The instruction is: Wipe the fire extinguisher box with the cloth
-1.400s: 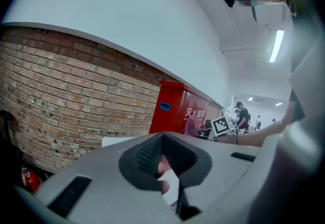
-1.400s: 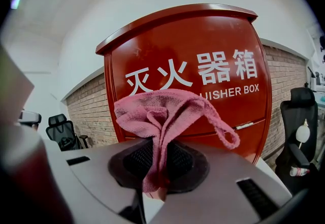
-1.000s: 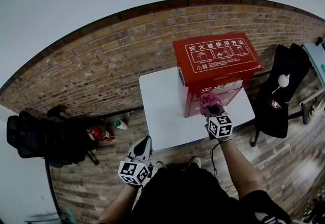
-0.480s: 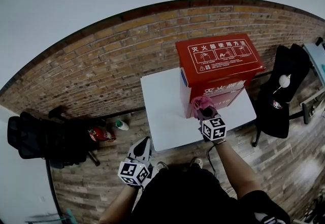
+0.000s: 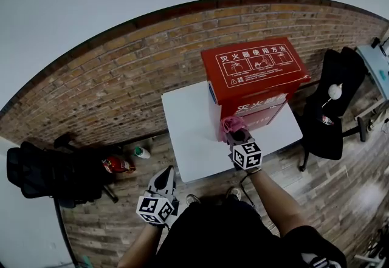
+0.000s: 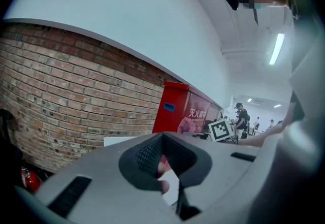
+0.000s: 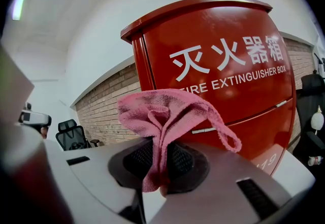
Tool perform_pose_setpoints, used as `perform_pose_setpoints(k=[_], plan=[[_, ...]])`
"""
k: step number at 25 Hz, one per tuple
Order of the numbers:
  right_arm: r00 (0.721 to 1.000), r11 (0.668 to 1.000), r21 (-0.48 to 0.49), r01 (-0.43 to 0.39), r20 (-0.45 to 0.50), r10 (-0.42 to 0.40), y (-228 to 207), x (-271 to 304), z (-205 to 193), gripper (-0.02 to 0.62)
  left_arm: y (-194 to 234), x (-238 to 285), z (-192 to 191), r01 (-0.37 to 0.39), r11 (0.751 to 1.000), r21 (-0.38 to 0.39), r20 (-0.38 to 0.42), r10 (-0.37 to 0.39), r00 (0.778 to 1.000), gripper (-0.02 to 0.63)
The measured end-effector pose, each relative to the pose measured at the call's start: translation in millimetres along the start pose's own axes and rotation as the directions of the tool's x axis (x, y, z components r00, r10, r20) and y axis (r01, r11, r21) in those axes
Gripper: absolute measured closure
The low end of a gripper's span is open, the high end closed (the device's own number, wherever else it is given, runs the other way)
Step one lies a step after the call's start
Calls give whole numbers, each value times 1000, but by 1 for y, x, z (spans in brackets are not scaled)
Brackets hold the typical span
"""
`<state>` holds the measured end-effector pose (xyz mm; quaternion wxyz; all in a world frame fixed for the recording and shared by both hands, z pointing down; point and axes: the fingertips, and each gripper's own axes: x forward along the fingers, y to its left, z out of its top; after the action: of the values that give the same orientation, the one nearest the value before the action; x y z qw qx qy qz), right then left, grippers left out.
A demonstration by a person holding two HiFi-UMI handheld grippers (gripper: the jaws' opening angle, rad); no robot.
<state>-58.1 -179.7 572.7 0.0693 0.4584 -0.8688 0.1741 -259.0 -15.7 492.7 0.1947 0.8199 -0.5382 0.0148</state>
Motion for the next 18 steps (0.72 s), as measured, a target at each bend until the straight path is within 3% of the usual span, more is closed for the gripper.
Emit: perform_pose_setpoints(k=[18], plan=[[996, 995, -23, 92, -12, -93, -9, 13, -40, 534, 7, -3, -5, -11, 1000, 16, -34, 12, 999, 589]])
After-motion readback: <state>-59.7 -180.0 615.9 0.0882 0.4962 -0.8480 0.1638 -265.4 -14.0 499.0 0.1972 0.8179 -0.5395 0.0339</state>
